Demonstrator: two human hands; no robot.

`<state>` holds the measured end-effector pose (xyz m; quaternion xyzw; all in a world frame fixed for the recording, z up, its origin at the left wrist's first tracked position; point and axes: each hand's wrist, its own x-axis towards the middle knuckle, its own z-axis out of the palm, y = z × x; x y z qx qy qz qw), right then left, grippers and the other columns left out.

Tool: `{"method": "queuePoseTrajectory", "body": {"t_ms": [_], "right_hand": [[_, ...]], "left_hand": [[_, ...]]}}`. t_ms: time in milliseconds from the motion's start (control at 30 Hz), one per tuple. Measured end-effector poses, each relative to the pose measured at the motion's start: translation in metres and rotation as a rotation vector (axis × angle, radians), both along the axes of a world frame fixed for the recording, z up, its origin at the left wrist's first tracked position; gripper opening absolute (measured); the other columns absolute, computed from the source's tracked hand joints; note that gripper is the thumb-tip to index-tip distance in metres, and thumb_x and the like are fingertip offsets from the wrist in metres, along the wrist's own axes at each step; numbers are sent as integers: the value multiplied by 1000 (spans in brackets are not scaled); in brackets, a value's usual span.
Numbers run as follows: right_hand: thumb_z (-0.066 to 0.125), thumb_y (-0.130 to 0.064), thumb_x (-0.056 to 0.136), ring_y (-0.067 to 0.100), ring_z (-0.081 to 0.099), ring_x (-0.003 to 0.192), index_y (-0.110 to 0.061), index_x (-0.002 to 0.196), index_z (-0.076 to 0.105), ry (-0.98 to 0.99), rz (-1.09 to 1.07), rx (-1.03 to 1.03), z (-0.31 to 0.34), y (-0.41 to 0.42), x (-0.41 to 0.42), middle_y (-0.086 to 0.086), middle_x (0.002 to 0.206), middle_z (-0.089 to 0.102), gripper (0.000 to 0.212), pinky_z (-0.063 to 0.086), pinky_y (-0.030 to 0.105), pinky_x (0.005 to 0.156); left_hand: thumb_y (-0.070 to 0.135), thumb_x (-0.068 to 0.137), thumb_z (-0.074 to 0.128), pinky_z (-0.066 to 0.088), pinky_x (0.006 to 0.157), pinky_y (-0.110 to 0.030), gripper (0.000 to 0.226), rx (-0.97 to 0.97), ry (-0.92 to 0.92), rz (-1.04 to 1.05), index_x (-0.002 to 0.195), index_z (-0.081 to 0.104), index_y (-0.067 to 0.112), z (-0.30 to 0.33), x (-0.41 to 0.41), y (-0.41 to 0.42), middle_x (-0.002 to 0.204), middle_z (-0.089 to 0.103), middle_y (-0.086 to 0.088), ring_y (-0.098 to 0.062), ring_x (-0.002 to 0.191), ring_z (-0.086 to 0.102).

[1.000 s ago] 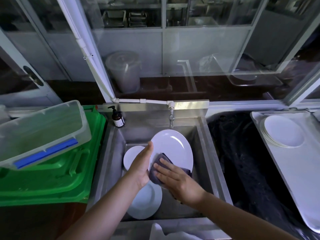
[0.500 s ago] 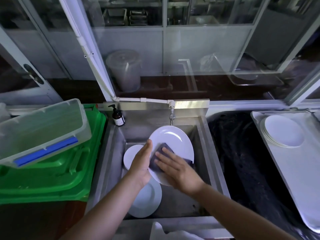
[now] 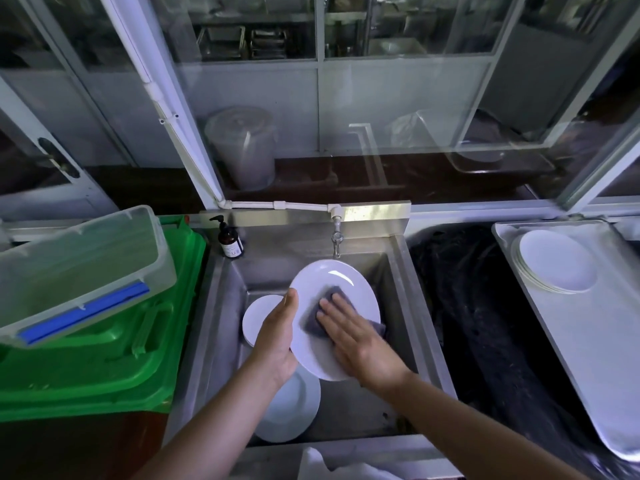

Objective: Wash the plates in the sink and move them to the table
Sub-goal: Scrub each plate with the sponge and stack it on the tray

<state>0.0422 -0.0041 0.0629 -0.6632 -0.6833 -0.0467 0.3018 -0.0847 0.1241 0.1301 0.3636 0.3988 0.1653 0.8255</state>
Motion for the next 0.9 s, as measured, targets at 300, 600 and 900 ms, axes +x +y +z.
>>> {"method": "queuePoseTrajectory", "body": {"t_ms": [300, 600, 900], "right_hand": [[48, -5, 102, 35, 25, 152, -2, 149, 45, 115, -177, 59, -2, -2, -22, 13, 160, 36, 47, 33, 56, 117], [60, 2, 93, 33, 22, 152, -3, 151, 41, 161, -287, -46, 8, 47, 26, 12, 162, 32, 61, 36, 59, 114], [46, -8, 92, 37, 27, 150, -6, 150, 40, 150, -88, -62, -13, 1, -39, 14, 160, 35, 58, 37, 60, 112]], "left_hand": [[55, 93, 56, 51, 101, -49, 61, -20, -53, 78, 131, 64, 7, 10, 5, 4, 125, 71, -17, -33, 116, 68], [50, 103, 48, 51, 100, -47, 47, -4, 9, 43, 123, 69, 14, 5, -6, 1, 121, 74, -12, -29, 114, 70], [67, 75, 72, 41, 113, -59, 87, -27, -47, 107, 137, 61, 8, 0, -17, 10, 134, 66, -20, -38, 125, 63]]}}
